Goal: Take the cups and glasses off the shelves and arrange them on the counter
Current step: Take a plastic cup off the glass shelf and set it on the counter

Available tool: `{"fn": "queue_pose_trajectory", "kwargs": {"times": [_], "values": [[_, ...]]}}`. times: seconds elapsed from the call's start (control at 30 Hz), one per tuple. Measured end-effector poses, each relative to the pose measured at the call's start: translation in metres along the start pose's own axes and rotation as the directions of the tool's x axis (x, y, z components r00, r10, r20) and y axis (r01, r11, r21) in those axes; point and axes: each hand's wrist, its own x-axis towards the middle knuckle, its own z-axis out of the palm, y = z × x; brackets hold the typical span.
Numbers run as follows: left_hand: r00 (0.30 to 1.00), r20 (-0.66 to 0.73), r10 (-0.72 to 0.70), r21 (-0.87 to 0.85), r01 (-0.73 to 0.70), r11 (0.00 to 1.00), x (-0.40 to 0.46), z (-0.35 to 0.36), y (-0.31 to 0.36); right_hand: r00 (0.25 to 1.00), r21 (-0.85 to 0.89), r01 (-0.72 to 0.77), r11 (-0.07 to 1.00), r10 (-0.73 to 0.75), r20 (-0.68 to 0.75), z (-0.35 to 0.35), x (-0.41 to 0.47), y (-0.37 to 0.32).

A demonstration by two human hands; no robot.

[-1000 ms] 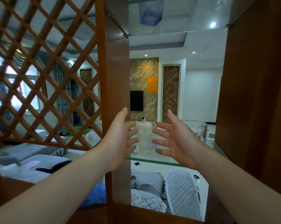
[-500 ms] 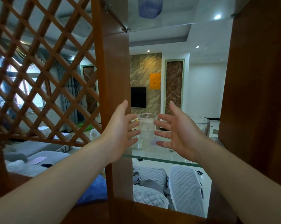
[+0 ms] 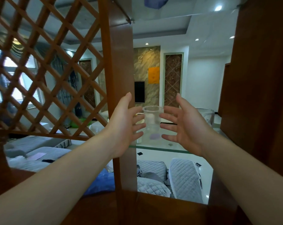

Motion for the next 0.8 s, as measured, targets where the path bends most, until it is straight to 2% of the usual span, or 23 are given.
{"fn": "queue_pose_trajectory", "kwargs": {"times": [0.4, 0.8], "values": [[0.989, 0.149, -0.022, -0.037, 0.028, 0.999, -0.025, -0.032, 0.003, 0.989, -0.017, 0.03, 0.999, -0.032, -0.146, 0.039, -0.049, 0.004], [0.97, 0.244, 0.013, 0.059, -0.028, 0.998, -0.051, -0.064, -0.033, 0.94, -0.139, 0.063, 0.988, -0.106, -0.325, 0.073, -0.096, 0.051]]}}
